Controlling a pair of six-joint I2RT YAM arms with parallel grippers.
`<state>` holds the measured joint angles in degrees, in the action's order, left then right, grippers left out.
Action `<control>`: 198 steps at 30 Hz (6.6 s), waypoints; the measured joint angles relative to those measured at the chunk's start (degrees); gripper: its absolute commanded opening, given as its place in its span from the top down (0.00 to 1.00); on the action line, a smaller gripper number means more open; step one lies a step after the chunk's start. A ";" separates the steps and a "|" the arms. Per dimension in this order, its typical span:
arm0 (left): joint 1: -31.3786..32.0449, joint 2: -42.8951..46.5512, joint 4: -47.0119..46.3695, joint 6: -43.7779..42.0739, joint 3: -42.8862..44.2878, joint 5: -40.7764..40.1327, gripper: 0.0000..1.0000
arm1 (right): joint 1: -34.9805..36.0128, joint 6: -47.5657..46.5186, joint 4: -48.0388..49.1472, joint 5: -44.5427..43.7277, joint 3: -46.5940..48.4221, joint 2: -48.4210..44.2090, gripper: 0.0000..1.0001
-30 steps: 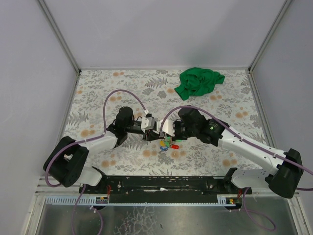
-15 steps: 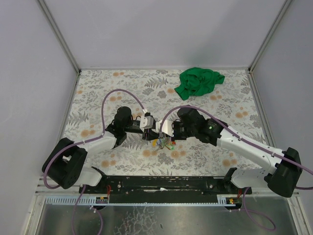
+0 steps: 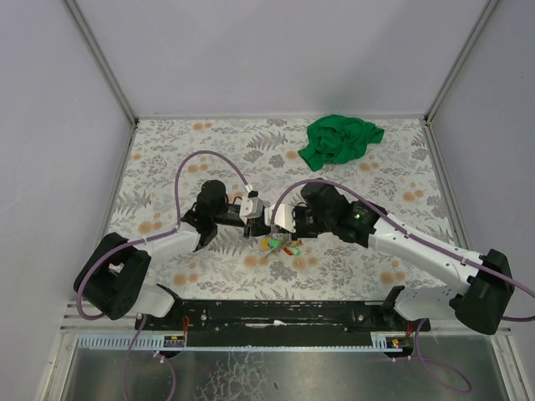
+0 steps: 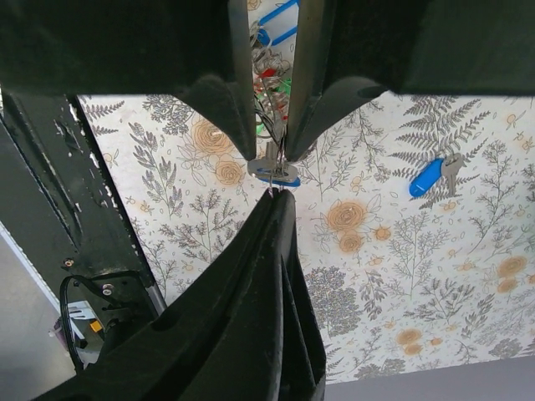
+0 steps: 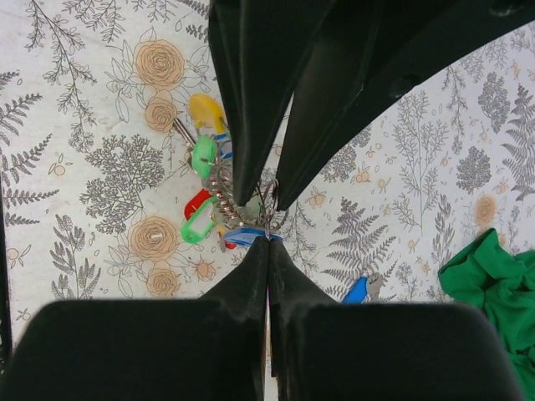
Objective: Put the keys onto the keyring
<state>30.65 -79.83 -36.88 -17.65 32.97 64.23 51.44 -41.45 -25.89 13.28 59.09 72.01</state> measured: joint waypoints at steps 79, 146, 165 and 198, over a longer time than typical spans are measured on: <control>16.92 -0.02 -48.46 36.22 -20.52 -63.82 1.00 | -3.63 11.63 15.54 7.34 -13.60 3.19 1.00; 10.10 1.99 -46.69 36.96 -20.81 -45.75 1.00 | -15.13 5.97 16.11 32.20 -5.60 3.45 1.00; 3.96 2.64 -42.38 34.58 -18.53 -38.34 0.58 | -15.23 5.84 10.80 25.31 -5.20 -0.55 1.00; 1.11 -1.07 -19.26 21.86 -5.62 -13.46 1.00 | -15.21 1.77 4.11 26.40 -1.18 1.64 1.00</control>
<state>31.77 -80.90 -56.14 4.21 27.35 50.76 36.23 -39.68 -21.78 39.68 57.91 73.65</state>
